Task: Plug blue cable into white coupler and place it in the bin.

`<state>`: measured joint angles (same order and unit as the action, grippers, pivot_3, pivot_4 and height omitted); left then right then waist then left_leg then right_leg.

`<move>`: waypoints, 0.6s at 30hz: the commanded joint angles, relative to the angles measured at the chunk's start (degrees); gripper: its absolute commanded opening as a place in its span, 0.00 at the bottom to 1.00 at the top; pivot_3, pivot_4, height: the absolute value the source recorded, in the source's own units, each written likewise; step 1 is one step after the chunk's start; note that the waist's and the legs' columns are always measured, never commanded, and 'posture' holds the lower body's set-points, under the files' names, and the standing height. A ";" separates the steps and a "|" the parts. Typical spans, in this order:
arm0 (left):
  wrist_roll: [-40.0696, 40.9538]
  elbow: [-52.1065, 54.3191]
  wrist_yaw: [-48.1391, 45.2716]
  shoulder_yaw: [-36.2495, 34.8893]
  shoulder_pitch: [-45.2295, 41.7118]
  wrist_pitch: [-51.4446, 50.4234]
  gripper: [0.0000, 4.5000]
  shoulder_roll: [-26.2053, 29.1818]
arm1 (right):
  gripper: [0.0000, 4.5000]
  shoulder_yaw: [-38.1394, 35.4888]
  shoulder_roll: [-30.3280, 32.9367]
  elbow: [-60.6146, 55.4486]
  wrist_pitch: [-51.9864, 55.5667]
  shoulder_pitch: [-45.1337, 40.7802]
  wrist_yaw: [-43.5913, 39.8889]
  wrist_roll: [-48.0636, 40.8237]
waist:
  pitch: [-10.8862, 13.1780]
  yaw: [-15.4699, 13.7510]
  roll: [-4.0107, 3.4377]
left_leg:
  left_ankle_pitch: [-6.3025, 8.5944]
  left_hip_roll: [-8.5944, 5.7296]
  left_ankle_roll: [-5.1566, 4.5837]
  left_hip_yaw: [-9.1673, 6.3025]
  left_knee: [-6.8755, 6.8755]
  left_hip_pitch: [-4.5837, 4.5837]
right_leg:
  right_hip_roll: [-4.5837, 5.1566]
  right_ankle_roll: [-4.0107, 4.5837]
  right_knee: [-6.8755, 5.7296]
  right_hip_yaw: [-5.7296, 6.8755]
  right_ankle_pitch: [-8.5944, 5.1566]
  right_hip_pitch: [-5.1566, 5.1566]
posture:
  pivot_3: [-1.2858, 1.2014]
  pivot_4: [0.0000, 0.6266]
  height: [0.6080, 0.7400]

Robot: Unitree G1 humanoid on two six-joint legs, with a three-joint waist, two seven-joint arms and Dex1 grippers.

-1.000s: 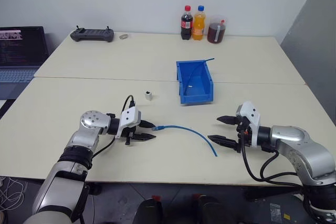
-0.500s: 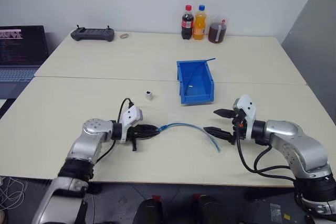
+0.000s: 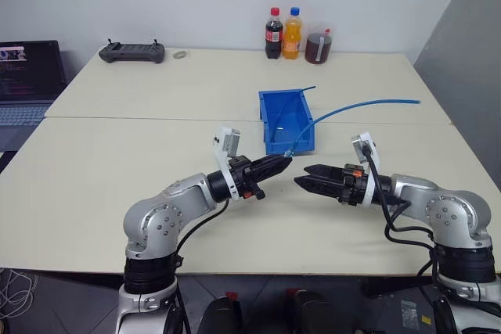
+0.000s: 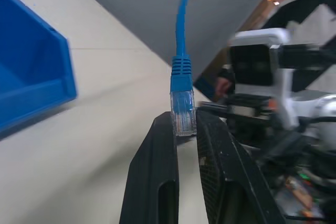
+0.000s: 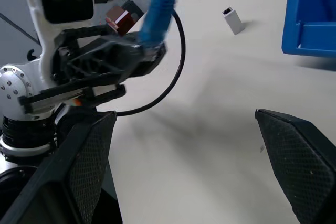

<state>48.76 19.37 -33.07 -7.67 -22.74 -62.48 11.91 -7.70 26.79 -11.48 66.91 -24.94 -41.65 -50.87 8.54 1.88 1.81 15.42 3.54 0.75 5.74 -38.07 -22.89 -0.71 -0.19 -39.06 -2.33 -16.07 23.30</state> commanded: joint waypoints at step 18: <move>11.61 5.02 4.19 0.72 2.27 -0.71 0.05 1.86 | 0.79 -4.15 -3.02 5.01 10.68 -7.43 1.97 -15.03 | 0.01 -0.16 0.00 | -0.01 -0.08 0.02 0.00 0.01 -0.06 | 0.09 -0.01 0.06 0.00 0.00 0.01 | 0.52 0.24 1.00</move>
<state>58.63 22.69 -29.12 -6.92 -20.05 -64.20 13.51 -10.17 23.62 -6.06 78.22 -31.95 -39.77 -64.13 8.55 1.72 1.81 15.41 3.47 0.77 5.74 -38.07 -22.95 -0.63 -0.20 -39.00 -2.33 -16.07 23.31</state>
